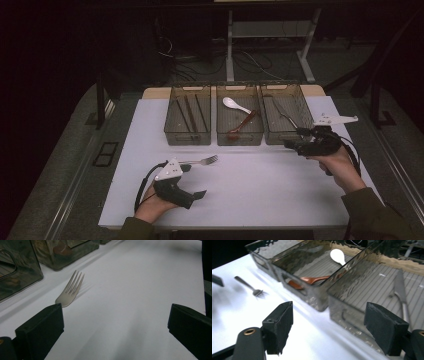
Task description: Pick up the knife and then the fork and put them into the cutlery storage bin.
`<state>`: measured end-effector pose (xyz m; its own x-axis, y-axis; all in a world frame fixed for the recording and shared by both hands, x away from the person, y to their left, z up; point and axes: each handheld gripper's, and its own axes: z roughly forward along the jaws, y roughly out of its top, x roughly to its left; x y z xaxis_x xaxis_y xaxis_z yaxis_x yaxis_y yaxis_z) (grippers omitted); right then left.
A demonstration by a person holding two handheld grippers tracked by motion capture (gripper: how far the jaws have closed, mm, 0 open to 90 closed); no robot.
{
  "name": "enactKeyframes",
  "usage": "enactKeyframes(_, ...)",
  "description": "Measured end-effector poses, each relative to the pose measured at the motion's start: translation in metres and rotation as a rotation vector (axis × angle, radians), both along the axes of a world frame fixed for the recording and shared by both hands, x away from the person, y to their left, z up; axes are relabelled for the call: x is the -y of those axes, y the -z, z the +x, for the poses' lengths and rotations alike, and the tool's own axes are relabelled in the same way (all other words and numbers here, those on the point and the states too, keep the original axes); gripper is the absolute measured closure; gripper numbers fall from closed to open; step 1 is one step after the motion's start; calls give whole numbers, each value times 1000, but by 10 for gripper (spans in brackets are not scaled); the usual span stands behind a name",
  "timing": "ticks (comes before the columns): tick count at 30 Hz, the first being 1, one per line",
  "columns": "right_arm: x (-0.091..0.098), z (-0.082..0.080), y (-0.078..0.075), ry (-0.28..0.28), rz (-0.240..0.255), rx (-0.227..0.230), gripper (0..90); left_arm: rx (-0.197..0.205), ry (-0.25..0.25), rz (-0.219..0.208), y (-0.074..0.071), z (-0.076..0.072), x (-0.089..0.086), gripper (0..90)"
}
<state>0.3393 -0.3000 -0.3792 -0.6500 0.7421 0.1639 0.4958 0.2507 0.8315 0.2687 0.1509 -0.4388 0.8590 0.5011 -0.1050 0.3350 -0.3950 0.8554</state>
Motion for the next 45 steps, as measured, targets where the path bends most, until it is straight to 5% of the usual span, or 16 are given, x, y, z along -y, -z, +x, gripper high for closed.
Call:
enactKeyframes(17, 6, -52, 37, -6, 26, -9, 187, 6, -14, 16, -1, 1, 0, 0)
enactKeyframes(26, 3, -76, 51, -8, 8, -32, 188, 15, -34, 76, -8, 10, -6, 48)
enactKeyframes(36, -1, -78, 54, -27, -14, -36, 188, -18, -118, 121, -17, 40, -21, 297)
enactKeyframes(45, 0, -78, 54, -24, -18, -35, 188, -62, -214, 229, -12, 72, -34, 708)
